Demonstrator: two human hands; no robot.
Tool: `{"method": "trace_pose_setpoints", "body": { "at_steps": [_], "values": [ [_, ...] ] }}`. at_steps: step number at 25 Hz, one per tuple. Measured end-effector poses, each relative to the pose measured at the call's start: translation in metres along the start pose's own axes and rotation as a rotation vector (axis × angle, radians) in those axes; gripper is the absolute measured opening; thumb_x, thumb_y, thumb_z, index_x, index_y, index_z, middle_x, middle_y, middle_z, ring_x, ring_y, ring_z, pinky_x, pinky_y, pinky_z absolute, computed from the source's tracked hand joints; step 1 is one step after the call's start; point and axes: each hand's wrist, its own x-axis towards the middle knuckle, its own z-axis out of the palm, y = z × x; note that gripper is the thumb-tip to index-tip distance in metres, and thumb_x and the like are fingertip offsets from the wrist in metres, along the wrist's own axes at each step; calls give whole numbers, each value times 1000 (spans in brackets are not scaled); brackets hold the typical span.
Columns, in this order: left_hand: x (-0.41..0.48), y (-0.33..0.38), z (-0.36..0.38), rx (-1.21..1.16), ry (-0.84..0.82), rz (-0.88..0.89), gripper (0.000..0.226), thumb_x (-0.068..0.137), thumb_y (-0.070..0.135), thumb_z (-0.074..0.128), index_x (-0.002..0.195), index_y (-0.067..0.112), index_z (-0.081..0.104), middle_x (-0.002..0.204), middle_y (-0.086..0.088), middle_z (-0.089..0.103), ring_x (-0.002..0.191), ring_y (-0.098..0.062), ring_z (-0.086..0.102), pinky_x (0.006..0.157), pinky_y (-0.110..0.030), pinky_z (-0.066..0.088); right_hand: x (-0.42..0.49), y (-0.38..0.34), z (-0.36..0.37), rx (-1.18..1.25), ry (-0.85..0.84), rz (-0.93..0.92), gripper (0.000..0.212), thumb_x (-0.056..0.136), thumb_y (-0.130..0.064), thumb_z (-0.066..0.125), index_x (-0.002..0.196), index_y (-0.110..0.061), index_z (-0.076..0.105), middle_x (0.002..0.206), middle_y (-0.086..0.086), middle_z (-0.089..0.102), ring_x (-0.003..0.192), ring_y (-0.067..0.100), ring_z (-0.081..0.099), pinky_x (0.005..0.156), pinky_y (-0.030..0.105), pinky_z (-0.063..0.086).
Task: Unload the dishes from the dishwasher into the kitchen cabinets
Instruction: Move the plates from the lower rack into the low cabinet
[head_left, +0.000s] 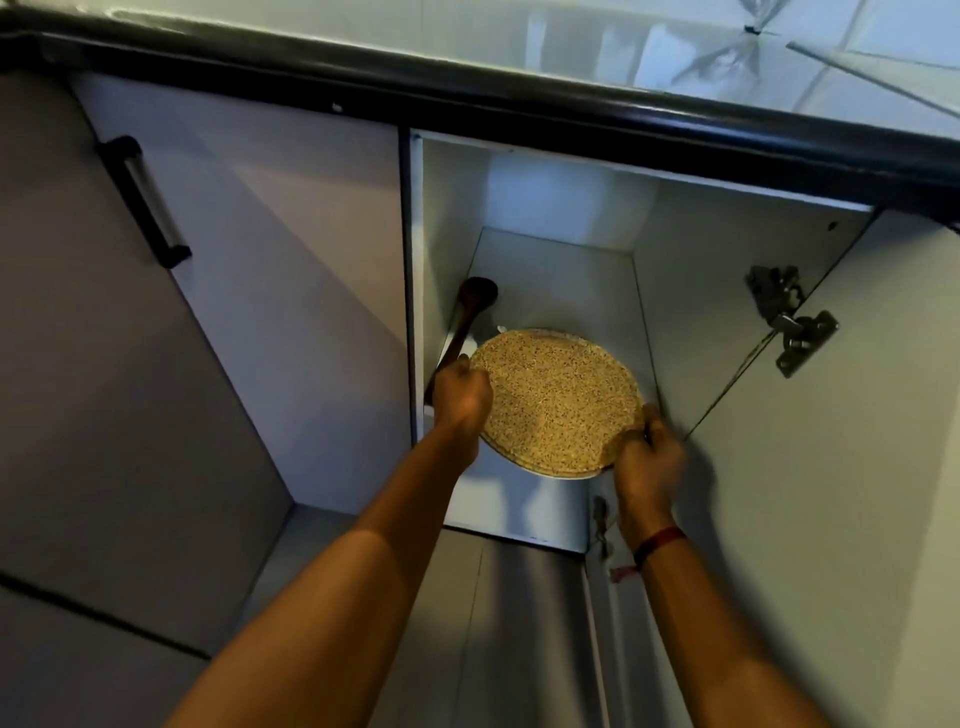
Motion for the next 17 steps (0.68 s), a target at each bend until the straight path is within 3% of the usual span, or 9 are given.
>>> {"method": "trace_pose_setpoints", "body": {
  "at_steps": [4,6,8,10,13,16,17],
  "values": [
    [30,19,17,-79,-79,-158,21,99,20,41,98,10,59,87,-8,60,77,-21,56,57,-26,44,51,-9,18,-6,3,59,21,82,-3,42,79,-14,59,62,-2,57,63,23,56,65,42,50],
    [43,21,26,-170,-94,-198,25,99,23,40,93,9,60,76,-6,63,70,-22,58,49,-23,46,68,-16,26,-20,1,91,28,84,-1,42,71,-19,60,63,4,57,63,30,59,62,44,52],
    [54,18,37,-228,-113,-185,27,98,19,41,101,3,63,84,-11,67,80,-27,63,54,-26,51,88,-21,35,-5,-21,124,30,89,2,41,81,-18,62,69,8,58,67,33,63,58,39,54],
    [66,18,49,-263,-91,-158,28,97,10,40,111,-1,61,101,-16,65,95,-29,61,74,-33,52,107,-24,43,28,-39,163,29,91,7,41,91,-13,62,73,7,57,68,27,64,57,31,52],
    [74,22,64,-278,-118,-170,25,99,4,34,99,5,60,95,-10,61,90,-21,58,82,-30,48,126,-36,50,184,4,248,24,98,5,39,104,-3,61,84,8,59,75,18,60,51,18,49],
    [83,25,73,-281,-134,-136,18,95,8,42,96,9,60,97,-7,62,88,-21,58,77,-30,48,136,-40,49,130,-14,250,34,102,-5,38,133,3,49,122,15,57,101,29,59,91,29,48],
    [84,26,74,-313,-150,-116,20,97,13,41,96,9,61,94,-6,64,85,-20,59,73,-30,48,138,-41,48,117,-66,244,36,101,-2,38,135,5,46,127,18,55,105,33,59,95,34,45]
  ]
}}
